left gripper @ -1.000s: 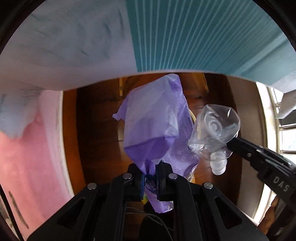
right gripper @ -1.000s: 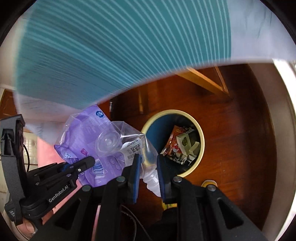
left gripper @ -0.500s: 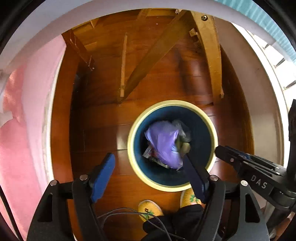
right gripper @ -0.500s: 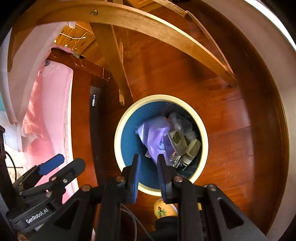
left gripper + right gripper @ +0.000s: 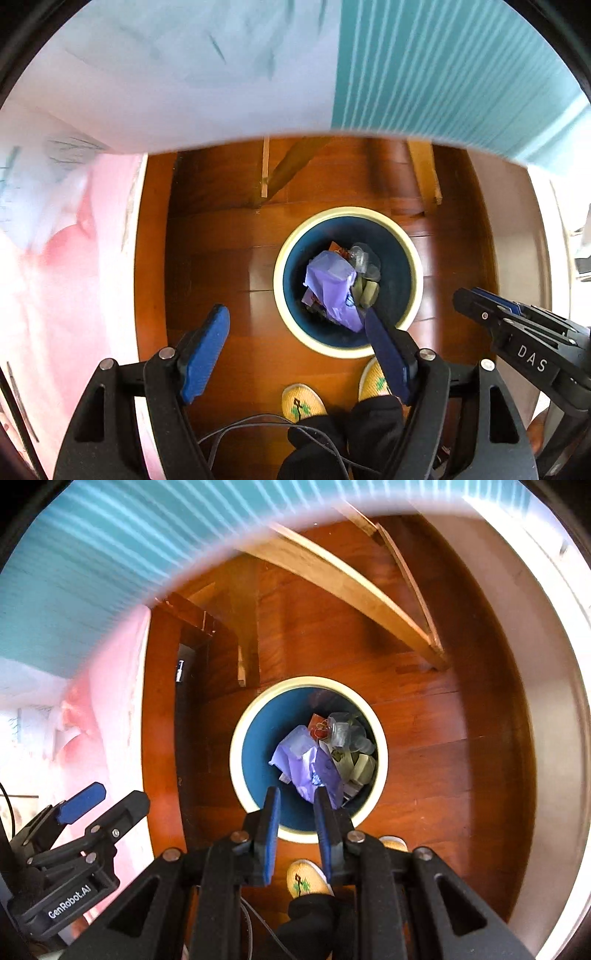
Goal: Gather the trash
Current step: 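Open both tools over the bin to drop the bag and cup, then raise both open tools back up toward the table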
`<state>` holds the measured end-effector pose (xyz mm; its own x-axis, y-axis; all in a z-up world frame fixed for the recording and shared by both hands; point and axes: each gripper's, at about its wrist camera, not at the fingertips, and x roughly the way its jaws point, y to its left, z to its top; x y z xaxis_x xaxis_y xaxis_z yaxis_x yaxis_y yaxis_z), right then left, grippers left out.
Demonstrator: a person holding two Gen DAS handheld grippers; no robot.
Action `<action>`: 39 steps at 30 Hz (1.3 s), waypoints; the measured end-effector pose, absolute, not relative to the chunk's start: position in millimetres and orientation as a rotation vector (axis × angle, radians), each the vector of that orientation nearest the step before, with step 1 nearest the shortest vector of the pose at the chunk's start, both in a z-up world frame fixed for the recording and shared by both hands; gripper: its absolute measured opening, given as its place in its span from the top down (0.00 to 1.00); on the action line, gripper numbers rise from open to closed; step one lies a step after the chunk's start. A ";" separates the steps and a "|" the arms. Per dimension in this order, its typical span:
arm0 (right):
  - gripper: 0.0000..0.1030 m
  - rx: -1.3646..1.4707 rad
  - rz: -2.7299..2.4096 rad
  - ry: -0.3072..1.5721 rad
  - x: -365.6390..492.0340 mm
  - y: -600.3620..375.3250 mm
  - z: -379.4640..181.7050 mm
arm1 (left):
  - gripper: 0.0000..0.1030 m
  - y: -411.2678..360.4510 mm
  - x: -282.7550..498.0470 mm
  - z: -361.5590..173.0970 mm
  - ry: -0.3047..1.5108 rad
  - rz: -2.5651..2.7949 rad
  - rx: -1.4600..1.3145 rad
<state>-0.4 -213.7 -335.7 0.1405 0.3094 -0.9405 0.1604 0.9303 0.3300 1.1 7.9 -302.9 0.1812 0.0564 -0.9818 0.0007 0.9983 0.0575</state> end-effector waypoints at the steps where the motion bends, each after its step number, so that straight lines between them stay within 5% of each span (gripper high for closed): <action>1: 0.82 0.384 0.113 1.439 -2.2 -212.6 -322.5 | 0.28 8.0 -1.6 -291.4 1.387 0.034 0.049; 16: 0.82 0.205 0.082 1.294 -15.1 -186.2 -95.8 | 0.28 21.1 -19.5 -74.1 1.188 -0.023 0.067; 25: 0.82 0.182 0.123 1.099 -14.7 -175.8 29.5 | 0.28 35.1 -20.4 12.3 1.044 -0.032 0.056; 39: 0.82 0.110 0.067 0.903 1.2 -155.8 130.3 | 0.28 65.5 8.1 111.1 0.883 -0.027 -0.006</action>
